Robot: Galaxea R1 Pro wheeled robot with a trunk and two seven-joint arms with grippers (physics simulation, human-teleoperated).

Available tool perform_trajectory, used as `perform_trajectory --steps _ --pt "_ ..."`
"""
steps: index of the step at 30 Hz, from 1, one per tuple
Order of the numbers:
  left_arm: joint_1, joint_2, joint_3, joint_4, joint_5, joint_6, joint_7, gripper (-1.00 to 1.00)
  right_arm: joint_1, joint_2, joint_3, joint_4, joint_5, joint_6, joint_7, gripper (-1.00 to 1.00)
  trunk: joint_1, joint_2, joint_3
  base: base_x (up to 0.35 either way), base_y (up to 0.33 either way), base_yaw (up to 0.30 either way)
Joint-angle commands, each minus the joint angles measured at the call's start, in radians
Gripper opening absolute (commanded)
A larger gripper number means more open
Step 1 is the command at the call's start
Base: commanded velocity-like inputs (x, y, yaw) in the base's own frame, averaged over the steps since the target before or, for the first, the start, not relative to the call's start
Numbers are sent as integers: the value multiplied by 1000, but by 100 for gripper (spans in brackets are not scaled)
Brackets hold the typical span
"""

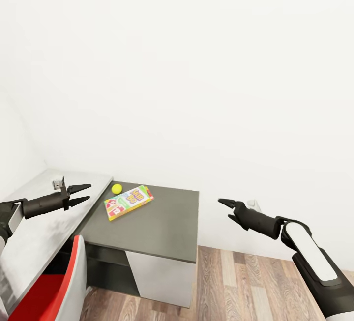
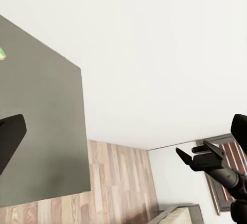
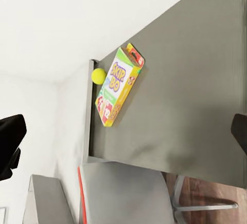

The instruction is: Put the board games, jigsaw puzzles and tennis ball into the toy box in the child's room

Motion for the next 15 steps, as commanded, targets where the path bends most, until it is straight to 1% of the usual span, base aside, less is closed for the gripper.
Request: perform_trajectory --steps 1,5,10,15 --pt "-1 0 2 0 -1 10 -3 100 -1 -1 1 6 -12 0 -10 100 1 -2 -1 0 -24 -89" --pt "-1 0 2 0 -2 11 -3 100 -1 -1 0 19 -13 0 -10 100 1 -2 3 18 -77 -112" --pt "-1 0 2 0 -2 10 -3 100 -1 -1 -6 22 -15 1 -10 100 1 -2 11 119 -183 -91" --pt "-1 0 2 0 -2 10 -3 100 -1 -1 -15 23 -15 2 -10 100 1 -2 18 37 -55 -81"
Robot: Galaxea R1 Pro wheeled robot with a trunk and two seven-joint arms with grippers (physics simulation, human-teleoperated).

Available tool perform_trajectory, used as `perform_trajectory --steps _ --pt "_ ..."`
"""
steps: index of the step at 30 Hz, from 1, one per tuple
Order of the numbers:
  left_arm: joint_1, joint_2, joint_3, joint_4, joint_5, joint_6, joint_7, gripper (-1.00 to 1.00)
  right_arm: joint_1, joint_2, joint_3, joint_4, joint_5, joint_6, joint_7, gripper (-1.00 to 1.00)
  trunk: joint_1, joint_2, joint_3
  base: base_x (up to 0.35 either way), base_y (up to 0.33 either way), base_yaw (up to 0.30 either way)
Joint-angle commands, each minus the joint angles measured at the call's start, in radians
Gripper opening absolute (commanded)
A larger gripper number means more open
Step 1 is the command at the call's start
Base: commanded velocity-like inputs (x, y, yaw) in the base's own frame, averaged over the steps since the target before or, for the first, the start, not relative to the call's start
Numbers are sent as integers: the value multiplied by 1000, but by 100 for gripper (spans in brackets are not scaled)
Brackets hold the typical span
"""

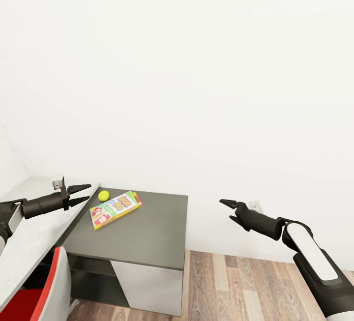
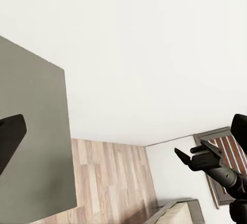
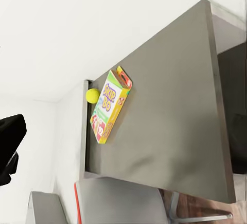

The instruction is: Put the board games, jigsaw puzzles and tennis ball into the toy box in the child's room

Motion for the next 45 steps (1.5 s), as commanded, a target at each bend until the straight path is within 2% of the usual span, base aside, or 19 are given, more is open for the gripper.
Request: perform_trajectory --steps 1,25,45 --pt "-1 0 2 0 -1 10 -3 100 -1 -1 -1 -1 -10 0 -10 100 1 -2 -1 10 -14 -80" --pt "-1 0 2 0 -1 10 -3 100 -1 -1 -9 1 -10 1 -4 100 1 -2 37 1 0 -77" --pt "-1 0 2 0 -1 10 -3 100 -1 -1 -10 0 -12 1 -4 100 1 -2 68 64 31 -66"
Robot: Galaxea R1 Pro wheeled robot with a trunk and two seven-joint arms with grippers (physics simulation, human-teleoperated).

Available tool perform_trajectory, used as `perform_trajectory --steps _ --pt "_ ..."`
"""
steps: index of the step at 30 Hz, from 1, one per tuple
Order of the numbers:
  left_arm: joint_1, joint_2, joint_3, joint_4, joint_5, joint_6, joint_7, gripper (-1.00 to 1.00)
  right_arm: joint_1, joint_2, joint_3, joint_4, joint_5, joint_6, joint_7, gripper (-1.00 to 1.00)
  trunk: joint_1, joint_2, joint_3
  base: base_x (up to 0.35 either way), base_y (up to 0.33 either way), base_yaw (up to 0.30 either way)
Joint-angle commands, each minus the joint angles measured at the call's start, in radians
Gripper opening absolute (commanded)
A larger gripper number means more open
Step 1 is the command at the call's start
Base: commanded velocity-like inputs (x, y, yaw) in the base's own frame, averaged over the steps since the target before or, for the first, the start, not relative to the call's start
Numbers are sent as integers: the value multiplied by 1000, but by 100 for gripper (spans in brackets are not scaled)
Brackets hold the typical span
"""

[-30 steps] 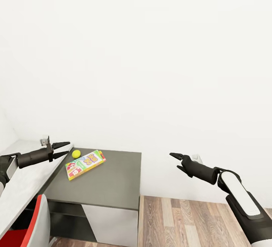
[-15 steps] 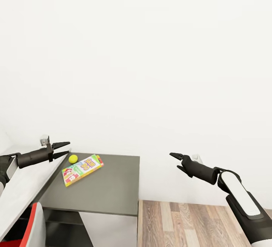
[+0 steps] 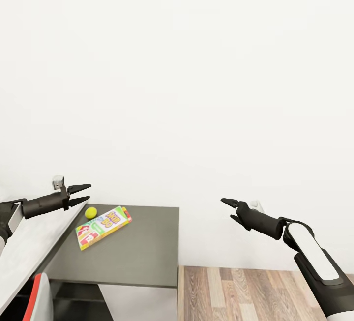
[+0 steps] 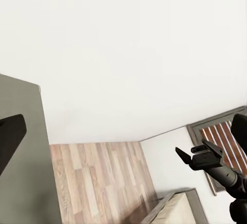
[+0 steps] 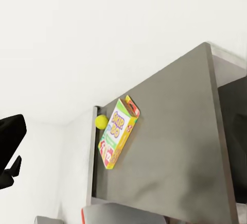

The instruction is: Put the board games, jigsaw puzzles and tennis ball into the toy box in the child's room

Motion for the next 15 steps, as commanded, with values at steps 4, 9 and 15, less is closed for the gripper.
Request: perform_trajectory --steps 4,9,15 --pt "-1 0 2 0 -1 10 -3 100 -1 -1 1 -1 -10 0 -10 100 1 -2 4 49 -75 -64" --pt "-1 0 2 0 -1 10 -3 100 -1 -1 1 -1 -10 0 -10 100 1 -2 12 84 -110 -64" --pt "-1 0 2 0 -1 10 -3 100 -1 -1 1 -1 -9 0 -10 100 1 -2 21 18 -18 -64"
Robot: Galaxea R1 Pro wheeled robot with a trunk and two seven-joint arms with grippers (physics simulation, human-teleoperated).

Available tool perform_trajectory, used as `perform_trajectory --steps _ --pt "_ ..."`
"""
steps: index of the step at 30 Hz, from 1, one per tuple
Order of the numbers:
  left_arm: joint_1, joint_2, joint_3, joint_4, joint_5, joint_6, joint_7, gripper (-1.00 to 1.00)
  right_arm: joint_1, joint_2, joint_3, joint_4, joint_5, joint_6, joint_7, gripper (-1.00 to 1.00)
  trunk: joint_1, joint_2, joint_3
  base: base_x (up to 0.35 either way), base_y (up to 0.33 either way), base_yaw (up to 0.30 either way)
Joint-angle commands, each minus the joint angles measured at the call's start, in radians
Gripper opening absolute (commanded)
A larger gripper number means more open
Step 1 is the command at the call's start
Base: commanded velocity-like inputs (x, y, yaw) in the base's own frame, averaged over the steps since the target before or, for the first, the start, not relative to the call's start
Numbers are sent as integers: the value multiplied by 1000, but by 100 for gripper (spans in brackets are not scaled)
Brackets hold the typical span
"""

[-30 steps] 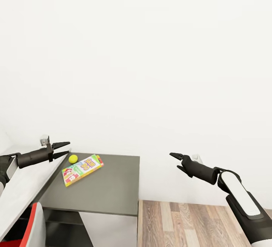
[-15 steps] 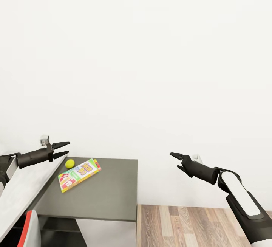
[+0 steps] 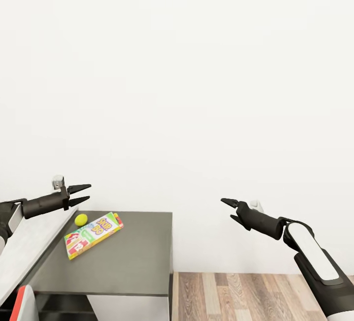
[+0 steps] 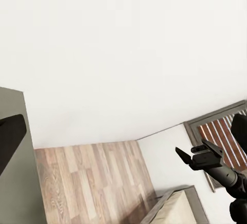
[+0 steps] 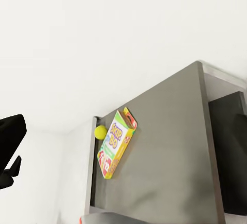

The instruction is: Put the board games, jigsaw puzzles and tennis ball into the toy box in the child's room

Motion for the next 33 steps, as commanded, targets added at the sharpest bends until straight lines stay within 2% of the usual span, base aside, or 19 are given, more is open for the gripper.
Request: perform_trajectory --steps 1,19,33 --pt "-1 0 2 0 -1 10 -3 100 -1 -1 1 -1 -10 0 -10 100 1 -1 0 19 33 -64" --pt "-1 0 2 0 -1 10 -3 100 -1 -1 3 -2 -11 0 -10 100 1 -1 29 81 18 -64" --pt "-1 0 2 0 -1 10 -3 100 -1 -1 3 -8 -11 0 -10 100 1 -1 51 12 0 -65"
